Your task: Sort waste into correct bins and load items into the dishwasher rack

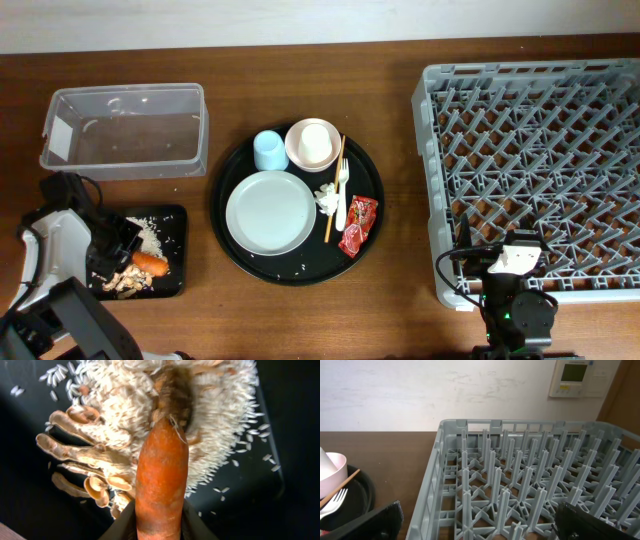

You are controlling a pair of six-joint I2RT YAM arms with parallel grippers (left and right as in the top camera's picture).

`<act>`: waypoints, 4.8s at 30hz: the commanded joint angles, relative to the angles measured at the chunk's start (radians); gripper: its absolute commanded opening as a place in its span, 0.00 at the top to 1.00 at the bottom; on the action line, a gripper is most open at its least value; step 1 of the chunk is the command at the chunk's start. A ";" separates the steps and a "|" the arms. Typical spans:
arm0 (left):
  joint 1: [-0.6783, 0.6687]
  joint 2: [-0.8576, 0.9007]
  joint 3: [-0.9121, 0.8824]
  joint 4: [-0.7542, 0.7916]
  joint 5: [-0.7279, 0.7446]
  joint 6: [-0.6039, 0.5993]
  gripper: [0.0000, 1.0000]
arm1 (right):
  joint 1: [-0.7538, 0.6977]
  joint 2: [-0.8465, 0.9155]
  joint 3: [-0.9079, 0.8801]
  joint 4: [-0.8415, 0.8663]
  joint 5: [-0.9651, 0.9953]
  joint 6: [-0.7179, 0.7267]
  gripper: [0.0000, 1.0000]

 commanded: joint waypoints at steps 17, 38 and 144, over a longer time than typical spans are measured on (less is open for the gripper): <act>0.017 -0.246 0.105 -0.063 0.521 0.086 0.01 | -0.006 -0.006 -0.008 -0.003 0.001 -0.003 0.01; -0.917 0.063 0.542 -0.002 0.031 0.382 0.01 | -0.006 -0.006 -0.008 -0.003 0.001 -0.003 0.01; -1.242 0.350 0.297 0.280 -0.197 0.267 0.62 | -0.006 -0.006 -0.008 -0.003 0.001 -0.003 0.01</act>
